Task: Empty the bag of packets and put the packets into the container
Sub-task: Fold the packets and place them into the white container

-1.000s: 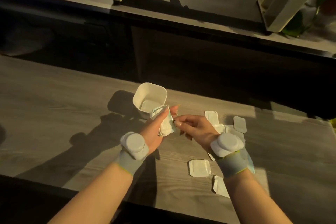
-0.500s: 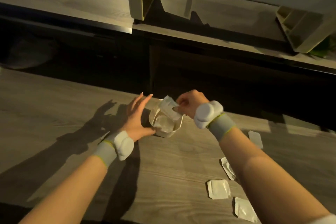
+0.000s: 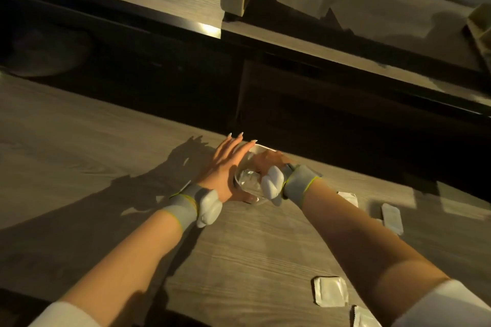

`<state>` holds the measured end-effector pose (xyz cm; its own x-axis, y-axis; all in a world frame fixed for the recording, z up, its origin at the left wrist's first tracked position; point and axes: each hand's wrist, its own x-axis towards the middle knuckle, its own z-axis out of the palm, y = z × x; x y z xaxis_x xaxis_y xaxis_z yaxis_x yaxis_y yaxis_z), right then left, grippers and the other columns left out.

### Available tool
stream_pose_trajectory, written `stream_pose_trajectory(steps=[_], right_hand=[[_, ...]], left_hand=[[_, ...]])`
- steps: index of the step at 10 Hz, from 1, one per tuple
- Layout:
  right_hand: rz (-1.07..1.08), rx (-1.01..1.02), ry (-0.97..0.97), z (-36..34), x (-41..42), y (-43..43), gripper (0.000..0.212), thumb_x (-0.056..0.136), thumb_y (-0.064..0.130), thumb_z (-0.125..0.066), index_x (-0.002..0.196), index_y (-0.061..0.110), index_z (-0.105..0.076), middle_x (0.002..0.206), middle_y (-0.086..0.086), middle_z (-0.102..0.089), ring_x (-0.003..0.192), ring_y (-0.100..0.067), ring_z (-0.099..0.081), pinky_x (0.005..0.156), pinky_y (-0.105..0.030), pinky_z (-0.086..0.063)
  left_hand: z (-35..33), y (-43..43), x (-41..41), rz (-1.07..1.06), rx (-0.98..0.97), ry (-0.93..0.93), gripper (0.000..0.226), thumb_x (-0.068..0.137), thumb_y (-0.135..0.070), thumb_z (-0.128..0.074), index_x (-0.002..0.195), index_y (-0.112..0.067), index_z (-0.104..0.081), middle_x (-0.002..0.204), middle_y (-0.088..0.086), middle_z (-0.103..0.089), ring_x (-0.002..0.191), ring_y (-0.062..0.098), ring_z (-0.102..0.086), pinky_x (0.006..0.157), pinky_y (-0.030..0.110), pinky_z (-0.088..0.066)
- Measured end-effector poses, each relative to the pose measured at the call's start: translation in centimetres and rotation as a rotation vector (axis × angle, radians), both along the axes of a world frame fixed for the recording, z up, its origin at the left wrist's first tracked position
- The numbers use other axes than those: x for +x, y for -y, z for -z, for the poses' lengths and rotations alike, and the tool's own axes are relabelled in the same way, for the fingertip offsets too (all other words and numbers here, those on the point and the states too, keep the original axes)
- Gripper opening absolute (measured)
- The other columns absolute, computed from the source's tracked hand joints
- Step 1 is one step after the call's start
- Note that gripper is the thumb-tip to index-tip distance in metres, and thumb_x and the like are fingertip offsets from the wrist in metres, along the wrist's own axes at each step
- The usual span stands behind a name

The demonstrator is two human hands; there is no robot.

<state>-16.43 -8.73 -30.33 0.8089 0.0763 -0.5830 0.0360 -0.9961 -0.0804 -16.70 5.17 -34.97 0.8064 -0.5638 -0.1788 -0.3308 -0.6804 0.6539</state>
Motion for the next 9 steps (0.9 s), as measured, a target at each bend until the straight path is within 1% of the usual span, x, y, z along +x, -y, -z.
stream_pose_trajectory(steps=[1, 2, 3, 4, 5, 6, 7, 8, 9], right_hand=[[-0.135, -0.001, -0.087, -0.7, 0.0, 0.2, 0.046, 0.081, 0.005, -0.058, 0.126, 0.006, -0.051, 0.131, -0.016, -0.054, 0.128, -0.030, -0.047, 0.107, -0.039, -0.038], [-0.100, 0.003, -0.158, -0.4, 0.1, 0.2, 0.046, 0.086, 0.009, -0.055, 0.131, 0.006, -0.046, 0.138, -0.013, -0.048, 0.130, -0.028, -0.042, 0.106, -0.037, -0.034], [-0.105, 0.024, -0.039, -1.0, 0.1, -0.2, 0.039, 0.090, 0.009, -0.054, 0.128, 0.003, -0.050, 0.135, -0.018, -0.051, 0.126, -0.034, -0.048, 0.101, -0.038, -0.039], [-0.090, 0.046, -0.042, -1.8, 0.5, 0.3, 0.037, 0.090, 0.012, -0.052, 0.127, 0.010, -0.053, 0.131, -0.007, -0.056, 0.123, -0.025, -0.053, 0.096, -0.028, -0.042], [0.024, 0.255, 0.005, -3.1, 0.1, 2.3, 0.031, 0.089, 0.012, -0.055, 0.119, 0.016, -0.061, 0.117, -0.005, -0.067, 0.104, -0.022, -0.066, 0.077, -0.017, -0.050], [0.273, 0.592, 0.199, -4.1, -2.9, 6.3, 0.023, 0.089, 0.009, -0.056, 0.109, 0.013, -0.067, 0.092, -0.007, -0.073, 0.072, -0.015, -0.069, 0.056, -0.010, -0.050], [0.484, 0.718, 0.397, -3.8, -6.2, 10.5, 0.019, 0.089, 0.007, -0.056, 0.103, 0.009, -0.068, 0.073, 0.003, -0.067, 0.056, -0.008, -0.061, 0.048, -0.007, -0.048], [0.674, 0.568, 0.459, -1.5, -8.5, 14.7, 0.014, 0.088, 0.007, -0.057, 0.096, 0.008, -0.069, 0.083, -0.008, -0.071, 0.058, -0.013, -0.062, 0.049, -0.005, -0.047], [0.682, 0.146, 0.228, 0.7, -10.1, 17.9, 0.023, 0.089, 0.024, -0.059, 0.109, 0.014, -0.063, 0.121, -0.014, -0.064, 0.107, -0.028, -0.063, 0.090, -0.026, -0.049]], left_hand=[[0.5, 0.0, -0.3, -0.043, -0.023, 0.013, 0.118, 0.052, -0.051, -0.082, 0.144, -0.040, -0.010, 0.158, -0.004, -0.005, 0.147, 0.019, 0.001, 0.118, 0.048, -0.018], [0.5, 0.3, -0.4, -0.050, 0.071, 0.031, 0.121, 0.051, -0.051, -0.081, 0.145, -0.038, -0.007, 0.158, -0.001, -0.007, 0.147, 0.020, -0.001, 0.120, 0.045, -0.016], [-0.4, 0.4, -0.7, -0.064, 0.079, -0.014, 0.120, 0.053, -0.045, -0.083, 0.146, -0.036, -0.007, 0.159, -0.001, -0.005, 0.147, 0.020, 0.002, 0.119, 0.038, -0.010], [-1.0, 0.6, -0.9, -0.054, 0.124, -0.038, 0.120, 0.057, -0.041, -0.083, 0.146, -0.033, -0.004, 0.159, -0.002, -0.001, 0.147, 0.020, 0.005, 0.121, 0.039, -0.009], [-1.0, 0.6, -1.4, -0.063, 0.167, -0.025, 0.123, 0.057, -0.044, -0.082, 0.143, -0.038, 0.006, 0.159, -0.001, 0.004, 0.147, 0.019, 0.007, 0.121, 0.039, -0.007], [-1.4, 0.5, -3.0, -0.077, -0.016, -0.004, 0.119, 0.057, -0.042, -0.082, 0.142, -0.043, 0.002, 0.158, -0.003, 0.003, 0.146, 0.017, 0.006, 0.118, 0.040, -0.010], [-2.8, 1.7, -4.5, -0.093, -0.060, 0.123, 0.108, 0.061, -0.038, -0.080, 0.145, -0.035, -0.012, 0.157, -0.003, 0.000, 0.146, 0.017, 0.003, 0.117, 0.037, -0.009], [-4.1, 4.0, -6.3, -0.184, -0.141, 0.256, 0.084, 0.064, -0.033, -0.076, 0.137, -0.030, -0.034, 0.145, -0.002, -0.025, 0.136, 0.017, -0.021, 0.112, 0.033, -0.021], [-4.6, 6.7, -8.4, -0.184, -0.161, 0.312, 0.051, 0.071, -0.029, -0.070, 0.118, -0.022, -0.052, 0.124, 0.003, -0.043, 0.116, 0.018, -0.036, 0.102, 0.033, -0.032]])
